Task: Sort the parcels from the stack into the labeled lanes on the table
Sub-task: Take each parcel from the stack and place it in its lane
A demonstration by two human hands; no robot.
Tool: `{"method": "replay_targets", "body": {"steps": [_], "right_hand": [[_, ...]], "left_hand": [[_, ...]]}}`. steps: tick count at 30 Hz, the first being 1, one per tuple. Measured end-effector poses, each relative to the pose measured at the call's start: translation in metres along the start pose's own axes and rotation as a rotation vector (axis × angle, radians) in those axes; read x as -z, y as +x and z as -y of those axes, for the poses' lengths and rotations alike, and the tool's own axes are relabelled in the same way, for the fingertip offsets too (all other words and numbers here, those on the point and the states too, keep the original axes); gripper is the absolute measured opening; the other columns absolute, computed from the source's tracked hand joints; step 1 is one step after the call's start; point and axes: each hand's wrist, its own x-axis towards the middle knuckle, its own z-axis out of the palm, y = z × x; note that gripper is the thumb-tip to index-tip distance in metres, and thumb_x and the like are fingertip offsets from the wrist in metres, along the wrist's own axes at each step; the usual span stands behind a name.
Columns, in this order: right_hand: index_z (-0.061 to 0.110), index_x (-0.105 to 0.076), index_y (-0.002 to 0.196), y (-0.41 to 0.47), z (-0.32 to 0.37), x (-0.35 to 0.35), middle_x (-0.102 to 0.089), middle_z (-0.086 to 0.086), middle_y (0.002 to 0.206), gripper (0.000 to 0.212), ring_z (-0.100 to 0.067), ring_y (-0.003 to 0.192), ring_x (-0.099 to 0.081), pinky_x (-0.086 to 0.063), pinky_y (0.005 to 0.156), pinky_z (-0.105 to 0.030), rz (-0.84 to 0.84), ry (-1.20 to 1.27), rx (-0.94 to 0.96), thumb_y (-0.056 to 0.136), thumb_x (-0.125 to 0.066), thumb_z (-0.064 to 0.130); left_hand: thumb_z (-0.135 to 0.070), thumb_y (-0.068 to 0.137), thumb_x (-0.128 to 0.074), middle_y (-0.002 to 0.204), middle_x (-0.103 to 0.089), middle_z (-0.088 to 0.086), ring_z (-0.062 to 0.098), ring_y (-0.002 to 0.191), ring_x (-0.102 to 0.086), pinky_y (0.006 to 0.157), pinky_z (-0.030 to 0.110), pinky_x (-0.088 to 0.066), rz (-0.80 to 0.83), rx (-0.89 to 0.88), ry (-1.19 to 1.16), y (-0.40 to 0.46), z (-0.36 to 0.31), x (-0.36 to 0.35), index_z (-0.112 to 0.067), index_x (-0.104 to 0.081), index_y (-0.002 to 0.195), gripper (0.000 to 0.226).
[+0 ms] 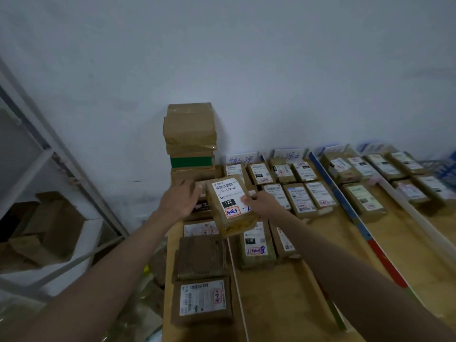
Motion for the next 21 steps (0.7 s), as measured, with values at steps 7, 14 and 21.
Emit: {"method": "replay_targets", "body": {"steps": [7, 14, 21], "right_hand": [[-0.001, -0.065, 0.091, -0.028, -0.061, 0.043, -0.068, -0.014, 0.09, 0.042, -0.024, 0.078, -0.065, -0.055, 0.07, -0.036, -0.226, 0.046, -0.114, 0.098, -0.056, 0.04], [0.005, -0.066, 0.113, -0.062, -0.128, 0.091, -0.068, -0.011, 0.108, 0.035, -0.027, 0.099, -0.065, -0.054, 0.08, -0.038, -0.34, 0.013, -0.202, 0.1, -0.053, 0.035], [0.01, -0.063, 0.096, -0.059, -0.191, 0.14, -0.068, -0.005, 0.098, 0.025, -0.016, 0.086, -0.063, -0.046, 0.063, -0.025, -0.368, 0.09, -0.287, 0.1, -0.054, 0.033]], "left_hand": [[-0.048, 0.103, -0.03, 0.142, -0.049, 0.008, 0.027, 0.13, -0.046, 0.109, 0.042, -0.036, -0.011, -0.175, 0.264, -0.009, -0.06, -0.046, -0.014, -0.05, 0.139, 0.053], [-0.047, 0.104, -0.026, 0.147, -0.044, 0.01, 0.027, 0.135, -0.041, 0.114, 0.041, -0.031, 0.079, -0.308, 0.321, -0.017, -0.114, -0.095, -0.012, -0.047, 0.141, 0.056], [-0.047, 0.104, -0.027, 0.145, -0.047, 0.009, 0.025, 0.134, -0.042, 0.114, 0.04, -0.03, 0.085, -0.323, 0.336, -0.015, -0.17, -0.137, -0.011, -0.048, 0.14, 0.055]]}}
